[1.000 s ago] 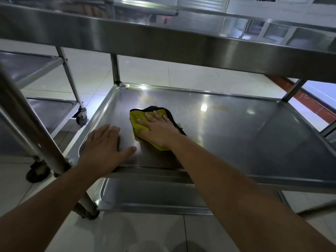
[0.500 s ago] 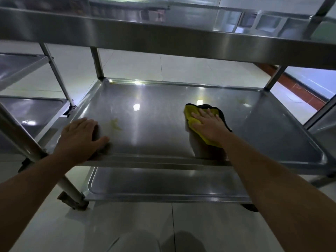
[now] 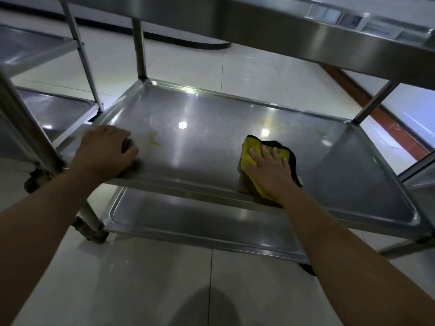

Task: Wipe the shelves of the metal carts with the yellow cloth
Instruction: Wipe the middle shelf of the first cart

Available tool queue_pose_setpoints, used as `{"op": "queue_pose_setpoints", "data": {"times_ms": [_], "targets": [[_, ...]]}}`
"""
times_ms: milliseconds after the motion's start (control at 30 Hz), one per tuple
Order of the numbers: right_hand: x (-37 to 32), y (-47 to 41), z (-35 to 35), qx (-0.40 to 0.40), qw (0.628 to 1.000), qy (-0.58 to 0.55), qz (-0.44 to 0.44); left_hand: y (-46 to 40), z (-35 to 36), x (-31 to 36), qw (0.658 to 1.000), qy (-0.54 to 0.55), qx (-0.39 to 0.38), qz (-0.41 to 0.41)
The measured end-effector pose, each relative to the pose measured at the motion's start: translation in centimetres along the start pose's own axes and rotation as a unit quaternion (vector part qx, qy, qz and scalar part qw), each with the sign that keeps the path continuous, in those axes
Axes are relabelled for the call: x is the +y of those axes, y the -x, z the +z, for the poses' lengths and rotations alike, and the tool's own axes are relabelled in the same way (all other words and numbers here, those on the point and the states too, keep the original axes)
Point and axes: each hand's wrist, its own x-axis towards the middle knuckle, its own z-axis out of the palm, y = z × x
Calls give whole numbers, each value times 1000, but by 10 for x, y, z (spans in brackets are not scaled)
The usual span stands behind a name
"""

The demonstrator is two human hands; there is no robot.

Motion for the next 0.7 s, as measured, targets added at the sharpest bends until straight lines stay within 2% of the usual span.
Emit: {"op": "queue_pose_setpoints", "data": {"times_ms": [167, 333, 467, 600, 700], "targets": [[-76, -11, 12, 4, 999, -5, -40, -2, 7, -16, 999, 23, 3, 41], [-171, -24, 21, -2, 999, -14, -51, 10, -3, -24, 984, 158, 44, 63], [-234, -25, 28, -5, 997, 6, -82, 6, -4, -33, 982, 176, 60, 34], [-247, -7, 30, -20, 996, 9, -83, 4, 0, -42, 984, 156, 67, 55], [-232, 11, 28, -24, 998, -12, -49, 5, -4, -43, 986, 145, 50, 64]]}}
